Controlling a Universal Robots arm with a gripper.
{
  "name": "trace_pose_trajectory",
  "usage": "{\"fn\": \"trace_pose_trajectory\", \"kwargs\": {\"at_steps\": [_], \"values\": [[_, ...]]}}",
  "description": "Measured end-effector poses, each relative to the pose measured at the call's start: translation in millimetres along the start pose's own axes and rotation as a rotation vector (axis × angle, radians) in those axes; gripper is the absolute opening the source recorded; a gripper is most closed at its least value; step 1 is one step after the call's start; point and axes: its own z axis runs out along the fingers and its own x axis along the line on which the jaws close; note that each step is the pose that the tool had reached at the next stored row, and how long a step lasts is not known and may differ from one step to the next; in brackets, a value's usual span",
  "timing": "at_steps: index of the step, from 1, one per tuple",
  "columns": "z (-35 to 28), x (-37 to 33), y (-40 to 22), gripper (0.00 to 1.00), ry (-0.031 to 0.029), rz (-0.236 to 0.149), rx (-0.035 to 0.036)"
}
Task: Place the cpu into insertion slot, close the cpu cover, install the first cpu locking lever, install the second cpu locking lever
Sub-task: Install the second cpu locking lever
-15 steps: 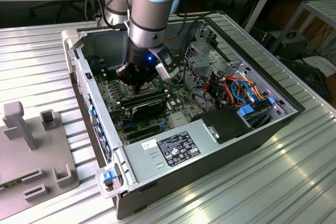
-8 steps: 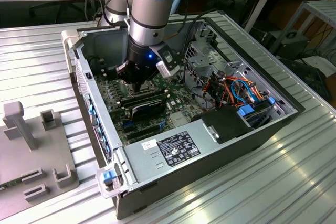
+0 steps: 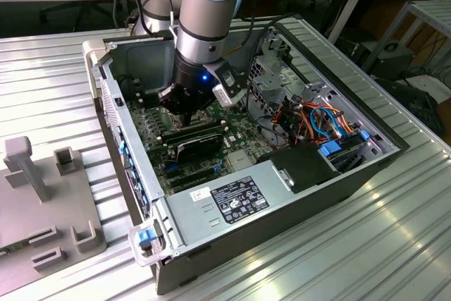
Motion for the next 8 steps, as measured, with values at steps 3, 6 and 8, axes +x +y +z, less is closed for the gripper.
{"fn": "trace_pose_trajectory", "kwargs": {"at_steps": [3, 6, 8], "values": [[-0.8, -0.1, 0.0, 0.11, -0.0001, 0.0, 0.0001], [-4.6, -0.2, 0.1, 0.11, -0.0001, 0.0, -0.0001], [-5.5, -0.7, 0.1, 0.11, 0.0, 0.0, 0.0]]}}
